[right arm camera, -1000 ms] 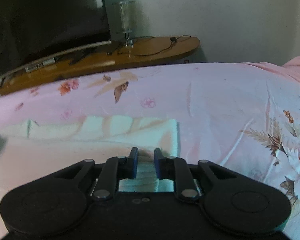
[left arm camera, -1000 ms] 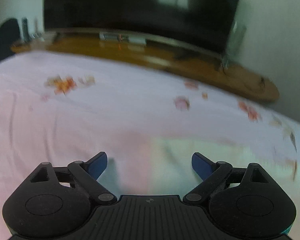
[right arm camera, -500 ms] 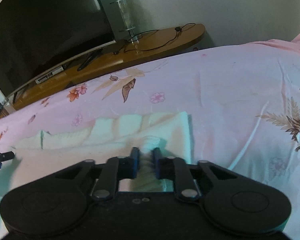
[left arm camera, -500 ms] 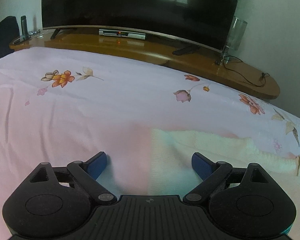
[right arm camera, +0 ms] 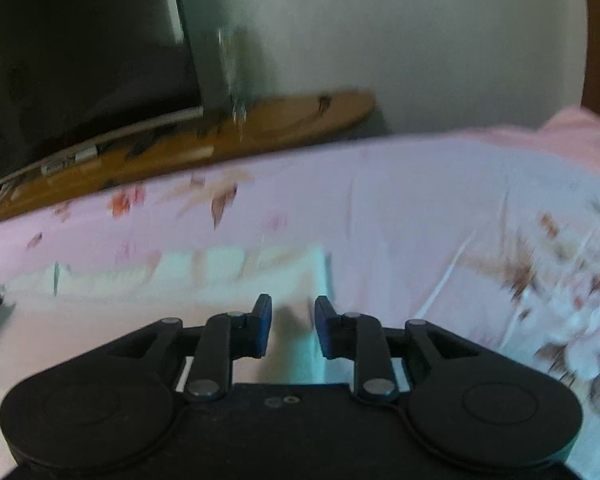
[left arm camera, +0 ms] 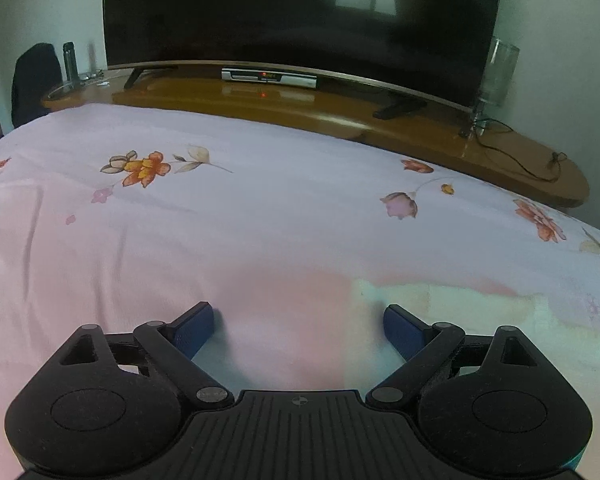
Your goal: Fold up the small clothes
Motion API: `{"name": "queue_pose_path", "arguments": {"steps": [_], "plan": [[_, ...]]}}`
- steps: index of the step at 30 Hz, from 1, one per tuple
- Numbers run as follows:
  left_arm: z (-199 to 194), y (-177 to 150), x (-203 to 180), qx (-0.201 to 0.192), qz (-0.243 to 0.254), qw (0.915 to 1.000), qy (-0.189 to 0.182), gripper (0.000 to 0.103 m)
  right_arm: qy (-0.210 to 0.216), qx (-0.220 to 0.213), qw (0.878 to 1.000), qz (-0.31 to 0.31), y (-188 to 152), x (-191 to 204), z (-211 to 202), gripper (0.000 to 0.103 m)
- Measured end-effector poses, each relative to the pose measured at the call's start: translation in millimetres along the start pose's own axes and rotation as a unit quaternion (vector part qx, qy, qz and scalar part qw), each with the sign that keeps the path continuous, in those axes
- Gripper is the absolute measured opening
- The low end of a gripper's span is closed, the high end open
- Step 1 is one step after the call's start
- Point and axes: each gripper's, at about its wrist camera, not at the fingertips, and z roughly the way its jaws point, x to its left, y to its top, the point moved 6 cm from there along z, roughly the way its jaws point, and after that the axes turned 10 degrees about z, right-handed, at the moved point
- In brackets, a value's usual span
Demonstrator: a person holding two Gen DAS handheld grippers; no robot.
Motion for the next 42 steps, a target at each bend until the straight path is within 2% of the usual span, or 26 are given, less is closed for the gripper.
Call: {"name": "queue_pose_path", "arguments": {"steps": [3, 4, 6, 9, 11, 13, 14, 16, 18, 21, 23, 28, 34, 42], "plan": [[-1, 2, 2, 0.003, -0.007, 0.9999, 0.007, 0.091, -0.01, 0.057, 0.998, -0.023, -16, 1, 24, 0.021], [-4, 2, 7, 0.003, -0.023, 0.9996, 0.017, 0.091, -0.012, 0.044, 0.998, -0.032, -16, 1, 24, 0.021], [-14, 0, 15, 0.002, -0.05, 0.9987, 0.009, 0.091, -0.015, 0.048, 0.999, -0.019, -11, 1, 19, 0.021], [-35, -13, 6, 0.002, -0.017, 0.9997, -0.02, 0.091, 0.014, 0.028, 0.999, -0.015, -8, 7, -3, 0.023], [-49, -26, -4, 0.006, 0.006, 0.9993, -0.037, 0.091, 0.008, 0.038, 0.999, -0.025, -17, 7, -6, 0.023], [-54, -43, -10, 0.018, 0.031, 0.9989, -0.029, 0.091, -0.007, 0.065, 0.998, -0.021, -29, 1, 1, 0.023], [-56, -48, -9, 0.017, 0.033, 0.999, -0.026, 0.091, -0.009, 0.064, 0.998, -0.028, -32, 1, 1, 0.023], [-65, -50, -3, 0.028, 0.013, 0.9992, -0.024, 0.091, -0.021, 0.066, 0.997, -0.033, -31, 5, -9, 0.023], [-86, -52, 1, 0.028, 0.012, 0.9989, -0.035, 0.091, 0.002, 0.054, 0.998, -0.014, -25, 8, -32, 0.024], [-123, -62, 5, 0.017, 0.037, 0.9977, -0.054, 0.091, 0.026, 0.019, 0.999, -0.002, -23, 6, -83, 0.026], [-145, -72, 10, 0.018, 0.04, 0.9965, -0.071, 0.091, 0.04, 0.014, 0.999, 0.006, -26, 3, -114, 0.026], [-201, -109, 32, 0.024, 0.039, 0.9938, -0.101, 0.091, 0.044, 0.005, 0.999, 0.007, -46, -9, -189, 0.029], [-255, -166, 58, 0.043, 0.05, 0.9901, -0.124, 0.091, 0.031, 0.033, 0.999, 0.02, -100, -29, -254, 0.034], [-294, -238, 82, 0.081, 0.045, 0.9849, -0.146, 0.09, 0.008, 0.093, 0.995, 0.041, -182, -47, -290, 0.034]]}}
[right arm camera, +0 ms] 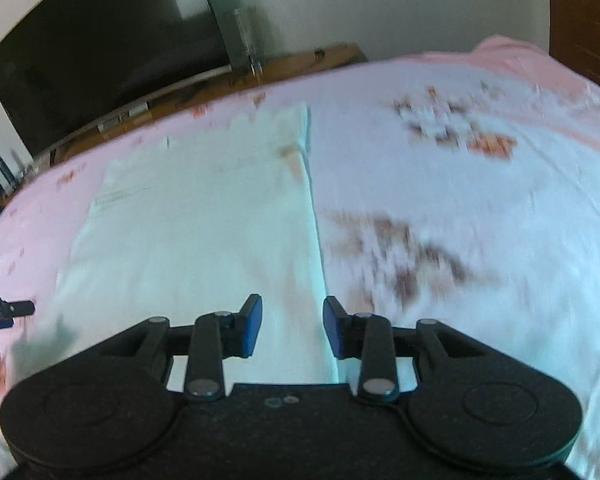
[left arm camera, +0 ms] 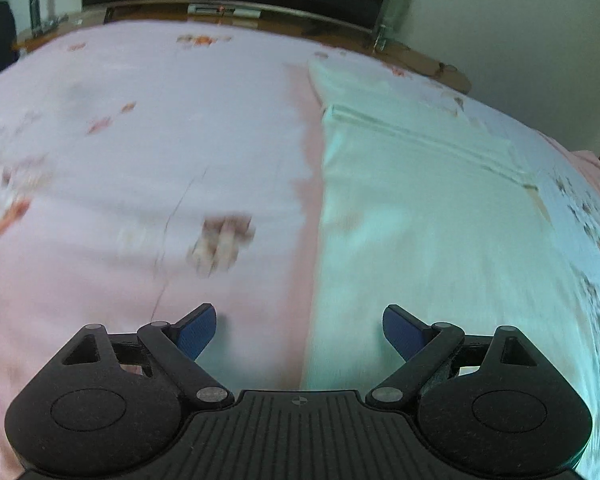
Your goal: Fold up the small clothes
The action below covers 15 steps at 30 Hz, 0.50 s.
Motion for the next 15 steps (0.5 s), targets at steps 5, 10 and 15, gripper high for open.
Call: {"name": "queue_pose_path", "arguments": {"steps": [5, 10, 15], "plan": [[-13, -38, 2, 0.015, -0.015, 0.9995, -0.023, 0.09, -0.016, 0.019, 0.999, 0.023, -43, -19, -13, 0.034], [-24, -59, -5, 0.012, -0.007, 0.9994, -0.032, 0.075, -0.023, 0.036, 0.999, 0.027, -69, -27, -19, 0.034], [-30, -68, -11, 0.018, -0.014, 0.9988, -0.043, 0.063, -0.018, 0.048, 0.998, 0.047, -83, -33, -21, 0.033]]}}
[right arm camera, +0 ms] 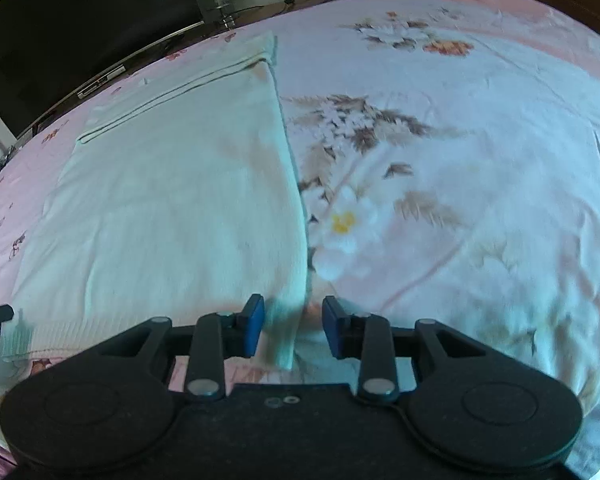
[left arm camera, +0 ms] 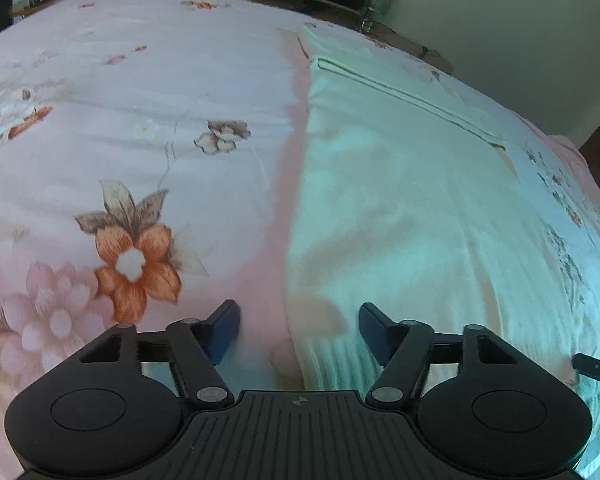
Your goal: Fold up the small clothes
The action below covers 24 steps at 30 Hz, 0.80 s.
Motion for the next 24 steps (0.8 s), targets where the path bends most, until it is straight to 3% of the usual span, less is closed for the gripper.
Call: {"name": "queue_pose_path", "arguments": {"steps": [4, 7, 10, 14, 16, 18, 22, 23, 24], "plan": [[-3, -6, -5, 0.019, -0.035, 0.9986, -0.035, 0.036, 0.009, 0.012, 1.0, 0.005, -4, 0, 1, 0.031], [0, -10, -10, 0.027, -0.047, 0.9973, -0.051, 0.035, 0.021, 0.023, 0.999, 0.016, -4, 1, 2, 0.025], [6, -12, -14, 0.043, -0.063, 0.9942, -0.076, 0.01, 0.026, 0.033, 0.999, 0.02, -5, 3, 4, 0.018], [11, -11, -18, 0.046, -0.061, 0.994, -0.077, 0.01, 0.025, 0.031, 0.999, 0.028, 1, 0, 4, 0.011], [12, -9, -21, 0.047, -0.046, 0.9951, -0.074, 0.01, 0.012, 0.03, 0.999, 0.018, 3, -1, 5, 0.014], [13, -8, -23, 0.05, -0.038, 0.9955, -0.071, 0.01, 0.007, 0.029, 1.0, 0.008, 4, 0, 5, 0.027], [13, -6, -21, 0.05, -0.045, 0.9948, -0.076, 0.011, 0.007, 0.054, 0.999, 0.007, 1, 0, 11, 0.028], [13, -6, -21, 0.049, -0.045, 0.9949, -0.075, 0.011, 0.008, 0.056, 0.998, 0.009, 2, 1, 11, 0.025], [12, -5, -21, 0.047, -0.046, 0.9949, -0.077, 0.01, 0.016, 0.063, 0.998, 0.015, 2, 2, 11, 0.013]]}}
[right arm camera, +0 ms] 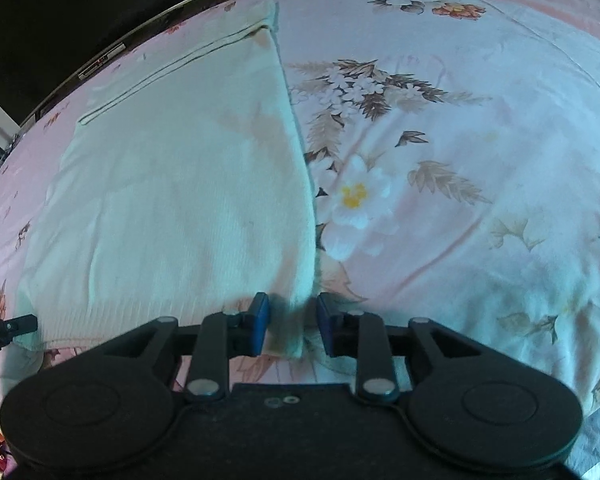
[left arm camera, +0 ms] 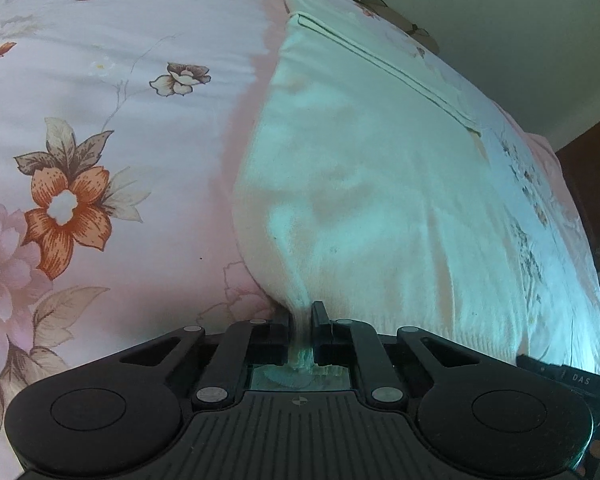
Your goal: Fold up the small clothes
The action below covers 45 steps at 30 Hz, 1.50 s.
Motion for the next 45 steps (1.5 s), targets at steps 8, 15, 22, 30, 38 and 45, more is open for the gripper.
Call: {"name": "queue_pose_path", "arguments": {"steps": [8, 15, 22, 30, 38, 45], "plan": [[-23, 33, -6, -0.057, -0.004, 0.998, -0.025, 0.01, 0.091, 0.002, 0.995, 0.038, 18, 18, -18, 0.007], [-42, 118, -19, -0.129, 0.021, 0.9911, -0.027, 0.01, 0.144, -0.065, 0.987, 0.033, 82, 51, -45, 0.006], [-17, 206, -29, -0.173, 0.02, 0.9845, -0.016, 0.01, 0.17, -0.114, 0.978, 0.033, 164, 83, -28, 0.006], [51, 310, -36, -0.198, 0.008, 0.9801, 0.01, 0.01, 0.172, -0.14, 0.974, 0.039, 272, 111, 33, 0.006], [138, 377, -17, -0.189, -0.034, 0.9804, 0.045, 0.01, 0.151, -0.123, 0.979, 0.055, 345, 118, 124, 0.006], [187, 397, 2, -0.149, -0.06, 0.9842, 0.075, 0.011, 0.109, -0.108, 0.987, 0.043, 375, 118, 192, 0.006]]}}
